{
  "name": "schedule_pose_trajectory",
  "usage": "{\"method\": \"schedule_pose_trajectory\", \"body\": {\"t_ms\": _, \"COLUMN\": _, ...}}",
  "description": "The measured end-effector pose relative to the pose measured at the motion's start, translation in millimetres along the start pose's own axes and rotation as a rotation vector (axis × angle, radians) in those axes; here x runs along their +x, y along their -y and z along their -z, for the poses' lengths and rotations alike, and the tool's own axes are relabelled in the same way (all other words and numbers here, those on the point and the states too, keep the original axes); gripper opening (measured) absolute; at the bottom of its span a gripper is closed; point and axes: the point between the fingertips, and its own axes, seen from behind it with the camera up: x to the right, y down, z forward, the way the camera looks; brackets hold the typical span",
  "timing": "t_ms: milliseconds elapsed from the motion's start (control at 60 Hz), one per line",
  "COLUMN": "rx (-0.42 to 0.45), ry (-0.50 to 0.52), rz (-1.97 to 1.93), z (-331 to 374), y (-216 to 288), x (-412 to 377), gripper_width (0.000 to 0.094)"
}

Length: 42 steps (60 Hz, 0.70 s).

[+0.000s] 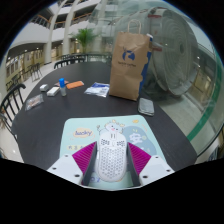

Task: Arrange mouse

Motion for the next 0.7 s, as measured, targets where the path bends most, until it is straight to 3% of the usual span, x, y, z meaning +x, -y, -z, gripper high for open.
{"method": "schedule_pose_trajectory", "body": {"t_ms": 83, "rx": 0.011, "ry": 0.002, "rz": -0.072, "z": 12, "y": -1, "x": 1, "gripper_width": 0.0860}}
{"method": "schedule_pose_trajectory", "body": {"t_ms": 233, "rx": 0.074, "ry": 0.054, "rz": -0.191, "z": 58, "y": 1, "x": -16, "gripper_width": 0.0857}}
{"method": "schedule_pose_trajectory", "body": {"t_ms": 700, "rx": 0.169, "ry": -0.042, "rz": -0.079, "z": 208, "y": -29, "x": -56, "gripper_width": 0.0858}}
